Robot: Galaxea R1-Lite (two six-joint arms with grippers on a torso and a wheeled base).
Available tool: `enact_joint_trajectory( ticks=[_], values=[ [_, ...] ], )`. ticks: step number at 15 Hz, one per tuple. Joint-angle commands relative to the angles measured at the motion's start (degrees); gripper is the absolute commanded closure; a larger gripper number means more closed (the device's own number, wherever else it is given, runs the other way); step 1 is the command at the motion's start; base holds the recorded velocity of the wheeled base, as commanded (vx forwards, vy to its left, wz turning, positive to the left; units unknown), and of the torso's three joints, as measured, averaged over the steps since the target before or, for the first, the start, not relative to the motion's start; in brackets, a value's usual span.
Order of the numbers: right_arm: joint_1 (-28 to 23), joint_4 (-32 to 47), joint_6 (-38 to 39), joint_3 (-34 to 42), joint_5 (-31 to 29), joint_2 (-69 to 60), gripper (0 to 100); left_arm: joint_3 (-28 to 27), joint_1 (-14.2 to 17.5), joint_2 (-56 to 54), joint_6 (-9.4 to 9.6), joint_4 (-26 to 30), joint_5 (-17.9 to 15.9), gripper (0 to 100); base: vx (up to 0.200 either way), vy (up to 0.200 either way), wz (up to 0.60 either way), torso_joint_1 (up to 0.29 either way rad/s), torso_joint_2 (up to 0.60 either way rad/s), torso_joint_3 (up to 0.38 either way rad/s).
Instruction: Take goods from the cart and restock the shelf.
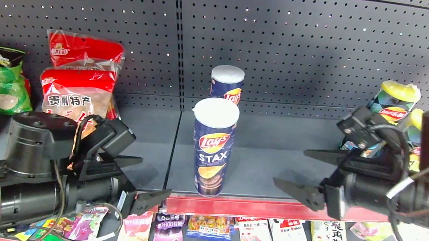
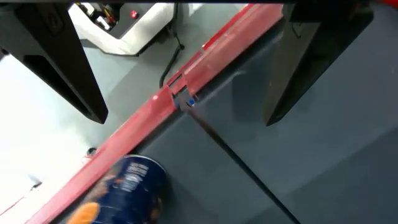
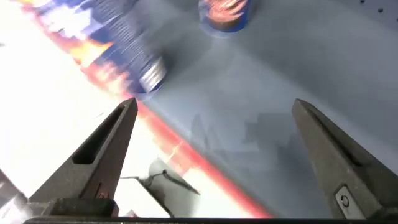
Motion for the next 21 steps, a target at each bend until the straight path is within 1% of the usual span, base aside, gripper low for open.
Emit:
enact_joint_trajectory(
  ticks=[1,2,4,7,9,11,16,21],
  values=[
    [0.73,0.03,-0.15,7.02,-0.05,-12.24,0,-1.29,-0.57,3.97,0.17,-0.1,-0.01,0,0.0,0.0,0.0,0.0,0.0,0.0],
    [0.82,0.2,-0.15,8.16,-0.31,-15.85,0,-1.55,-0.57,4.85,0.78,-0.01,-0.01,0,0.0,0.0,0.0,0.0,0.0,0.0],
    [1.7,0.38,-0.23,10.63,-1.01,-21.91,0,-2.25,-0.57,7.22,1.4,-0.1,-0.01,0,0.0,0.0,0.0,0.0,0.0,0.0],
    [1.35,0.55,-0.15,11.68,-1.98,-24.99,0,-4.19,-0.57,9.33,2.89,-0.1,-0.1,0,0.0,0.0,0.0,0.0,0.0,0.0],
    [0.82,2.13,0.12,10.89,-2.6,-26.3,0,-7.0,-0.57,11.7,2.98,-0.1,-0.1,0,0.0,0.0,0.0,0.0,0.0,0.0],
    [0.29,2.49,0.12,11.42,-3.39,-26.83,0,-8.41,-0.66,13.02,3.07,-0.1,-0.1,0,0.0,0.0,0.0,0.0,0.0,0.0],
    [-0.15,2.49,0.2,11.33,-3.74,-27.36,0,-10.08,-0.84,15.22,3.07,-0.1,-0.01,0,0.0,0.0,0.0,0.0,0.0,0.0],
    [-0.94,2.57,0.2,11.5,-3.74,-28.06,0,-12.62,-0.84,16.98,3.51,-0.1,-0.1,0,0.0,0.0,0.0,0.0,0.0,0.0]
  ],
)
